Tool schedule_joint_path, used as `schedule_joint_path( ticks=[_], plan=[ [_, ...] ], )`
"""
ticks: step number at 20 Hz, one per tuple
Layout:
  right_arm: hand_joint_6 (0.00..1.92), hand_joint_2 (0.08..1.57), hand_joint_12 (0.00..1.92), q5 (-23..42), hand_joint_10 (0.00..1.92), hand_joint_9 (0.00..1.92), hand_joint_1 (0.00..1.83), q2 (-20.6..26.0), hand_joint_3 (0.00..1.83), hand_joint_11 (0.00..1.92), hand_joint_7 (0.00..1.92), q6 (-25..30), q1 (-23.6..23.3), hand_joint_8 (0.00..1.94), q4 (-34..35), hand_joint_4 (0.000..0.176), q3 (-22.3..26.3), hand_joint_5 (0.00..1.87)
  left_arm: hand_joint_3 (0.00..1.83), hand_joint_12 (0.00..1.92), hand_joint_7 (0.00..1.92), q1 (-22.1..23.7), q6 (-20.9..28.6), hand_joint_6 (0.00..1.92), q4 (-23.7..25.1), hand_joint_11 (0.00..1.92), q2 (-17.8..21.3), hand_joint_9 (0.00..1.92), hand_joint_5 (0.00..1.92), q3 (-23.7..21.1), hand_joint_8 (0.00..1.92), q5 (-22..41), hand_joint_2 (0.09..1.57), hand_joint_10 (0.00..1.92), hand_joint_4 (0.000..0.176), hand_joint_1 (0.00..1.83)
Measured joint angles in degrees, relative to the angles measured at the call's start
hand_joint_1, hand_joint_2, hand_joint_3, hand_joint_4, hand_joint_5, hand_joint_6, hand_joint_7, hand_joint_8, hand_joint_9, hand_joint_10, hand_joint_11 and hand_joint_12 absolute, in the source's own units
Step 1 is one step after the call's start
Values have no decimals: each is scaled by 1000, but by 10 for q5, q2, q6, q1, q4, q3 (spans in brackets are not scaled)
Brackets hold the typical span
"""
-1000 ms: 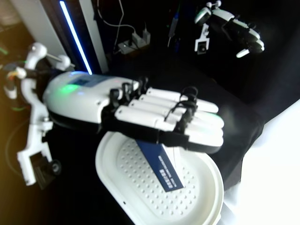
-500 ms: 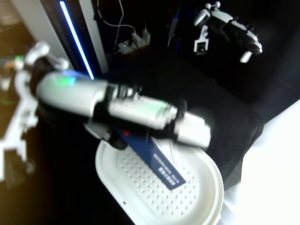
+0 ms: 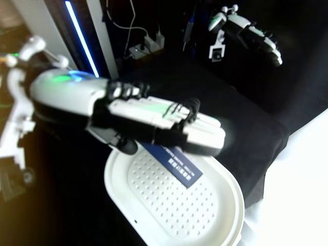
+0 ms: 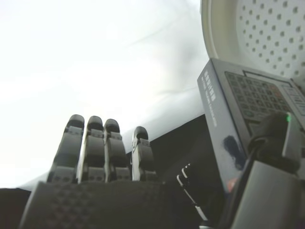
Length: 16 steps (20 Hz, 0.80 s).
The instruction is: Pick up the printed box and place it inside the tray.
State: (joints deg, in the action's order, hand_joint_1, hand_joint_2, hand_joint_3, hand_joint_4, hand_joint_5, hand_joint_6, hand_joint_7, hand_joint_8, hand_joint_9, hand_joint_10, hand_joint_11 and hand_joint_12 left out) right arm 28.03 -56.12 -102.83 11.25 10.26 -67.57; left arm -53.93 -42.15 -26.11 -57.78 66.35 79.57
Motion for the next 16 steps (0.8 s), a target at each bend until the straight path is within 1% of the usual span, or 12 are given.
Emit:
schedule_joint_path(
  ticks=[2, 3, 4, 6, 8, 9, 10, 13, 15, 16],
  plan=[
    [0, 570, 0, -12, 0, 0, 731, 4, 0, 0, 0, 7, 0, 0, 3, 176, -8, 0, 0, 0, 0, 0, 0, 0, -3, 0, 0, 0, 0, 0, 0, 0, 869, 0, 139, 0],
    [0, 581, 0, -15, 0, 0, 705, 5, 5, 0, 0, 7, 0, 0, 2, 176, -10, 0, 0, 0, 0, 0, 0, 0, -3, 0, 0, 0, 0, 0, 0, 0, 866, 0, 143, 0],
    [0, 607, 0, -16, 0, 0, 728, 5, 17, 0, 0, 7, 0, 0, 3, 176, -10, 0, 0, 0, 0, 0, 0, 1, -2, 0, 0, 0, 2, 0, 0, 0, 870, 0, 149, 0],
    [0, 611, 0, -17, 0, 0, 730, 5, 16, 0, 0, 7, 0, 0, 2, 176, -10, 0, 0, 0, 0, 0, 0, 0, 0, 0, -1, 0, 0, -1, 0, 0, 871, 0, 150, 0],
    [0, 641, 0, -18, 0, 0, 810, 8, 24, 0, 0, 8, 0, 0, 2, 176, -10, 0, 0, 0, 0, -3, 2, 0, 0, 0, -1, 0, 0, -1, 0, 0, 862, 0, 152, 0],
    [0, 645, 0, -23, 0, 0, 826, 11, 22, 0, 0, 9, -5, 0, 2, 176, -10, 0, 0, 0, 0, -7, 2, 0, -1, 0, -1, 0, 0, -1, 0, -1, 860, 0, 150, 0],
    [0, 630, 0, -24, 0, 0, 776, 16, 13, 0, 0, 8, -9, 0, 2, 176, -10, 0, 0, 0, 0, -7, 2, 0, -4, 0, -1, 0, 0, -1, 0, 0, 863, 0, 149, 1],
    [0, 643, 0, -28, 0, 0, 737, 26, 16, 0, 0, 8, -15, 0, 2, 176, -13, 0, 0, 0, 0, -7, 4, 0, -1, 0, -1, 0, 0, -1, 0, 2, 856, 0, 152, 11],
    [0, 641, 0, -44, 0, 0, 736, 30, 13, 0, 0, 8, -16, 0, 3, 176, -14, 0, 1, 0, 0, -7, 5, 0, 0, 0, -1, 0, 0, -1, 0, 2, 870, 0, 143, 0],
    [0, 631, 0, -57, 0, 0, 726, 31, 8, 0, 0, 8, -23, 0, 4, 176, -14, 0, 0, 0, 0, -7, 5, 0, -2, 0, -1, 0, 0, -1, 0, 4, 866, 0, 148, 0]
  ],
)
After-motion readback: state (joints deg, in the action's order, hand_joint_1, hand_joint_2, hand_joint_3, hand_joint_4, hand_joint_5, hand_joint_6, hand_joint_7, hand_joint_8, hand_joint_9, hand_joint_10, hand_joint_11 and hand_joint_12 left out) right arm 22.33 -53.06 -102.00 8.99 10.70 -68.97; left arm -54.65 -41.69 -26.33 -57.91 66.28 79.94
